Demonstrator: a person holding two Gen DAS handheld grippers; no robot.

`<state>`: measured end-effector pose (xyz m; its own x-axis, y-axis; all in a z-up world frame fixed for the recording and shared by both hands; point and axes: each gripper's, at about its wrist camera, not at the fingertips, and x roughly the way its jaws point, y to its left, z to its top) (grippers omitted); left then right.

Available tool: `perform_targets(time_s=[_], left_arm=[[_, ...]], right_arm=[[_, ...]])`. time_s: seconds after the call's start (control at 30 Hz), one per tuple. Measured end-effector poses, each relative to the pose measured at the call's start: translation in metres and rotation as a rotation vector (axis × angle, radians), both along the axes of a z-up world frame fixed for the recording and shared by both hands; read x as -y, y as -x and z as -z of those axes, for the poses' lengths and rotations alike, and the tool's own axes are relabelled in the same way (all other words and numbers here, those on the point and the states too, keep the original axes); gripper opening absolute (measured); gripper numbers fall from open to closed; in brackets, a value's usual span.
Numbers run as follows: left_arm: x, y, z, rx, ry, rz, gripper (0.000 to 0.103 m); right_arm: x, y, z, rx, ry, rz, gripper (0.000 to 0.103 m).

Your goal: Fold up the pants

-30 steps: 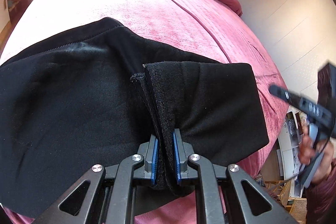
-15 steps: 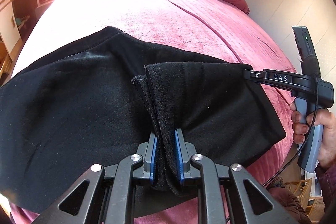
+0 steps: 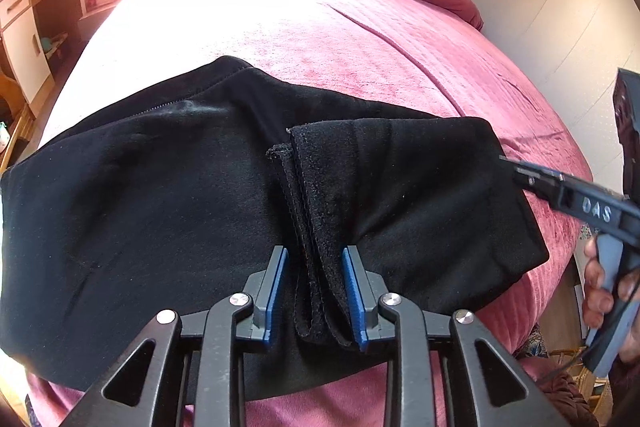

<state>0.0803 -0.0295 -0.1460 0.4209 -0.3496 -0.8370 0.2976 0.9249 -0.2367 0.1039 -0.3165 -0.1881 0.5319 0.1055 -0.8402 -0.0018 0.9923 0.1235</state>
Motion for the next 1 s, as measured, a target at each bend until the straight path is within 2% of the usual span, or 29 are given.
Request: perform_targets(time_s=[0.2,0.4,0.5,0.6,0.8,0.93,1.0], left_arm=[[-0.001,0.001,-0.001,0.008,0.006,-0.027,0.032],[-0.02,0.005,-0.005,0.01,0.016,-0.076,0.036],[-0.039,0.007,-0.006,-0.013,0.049,-0.122,0.038],[-0.076,0.004,-0.009,-0.063,0.146,-0.224,0.042],[-0.186,0.016,-0.005,-0.18,0.418,-0.552,0.043],[-0.254,0.045,0.014,-0.257,0.579,-0.804,0.041],[-0.277,0.058,0.028,-0.296,0.64,-0.901,0.041]], right_arm=[[-0.034,0.02,0.004,-0.017,-0.049,-0.089,0.062],[-0.071,0.025,0.016,-0.042,-0.054,-0.176,0.062],[-0.084,0.024,0.025,-0.058,-0.047,-0.199,0.062],[-0.091,0.023,0.033,-0.07,-0.041,-0.215,0.063],[-0.09,0.023,0.041,-0.07,-0.064,-0.198,0.066],[-0.086,0.021,0.045,-0.067,-0.087,-0.189,0.067],[-0.085,0.021,0.047,-0.066,-0.095,-0.183,0.067]])
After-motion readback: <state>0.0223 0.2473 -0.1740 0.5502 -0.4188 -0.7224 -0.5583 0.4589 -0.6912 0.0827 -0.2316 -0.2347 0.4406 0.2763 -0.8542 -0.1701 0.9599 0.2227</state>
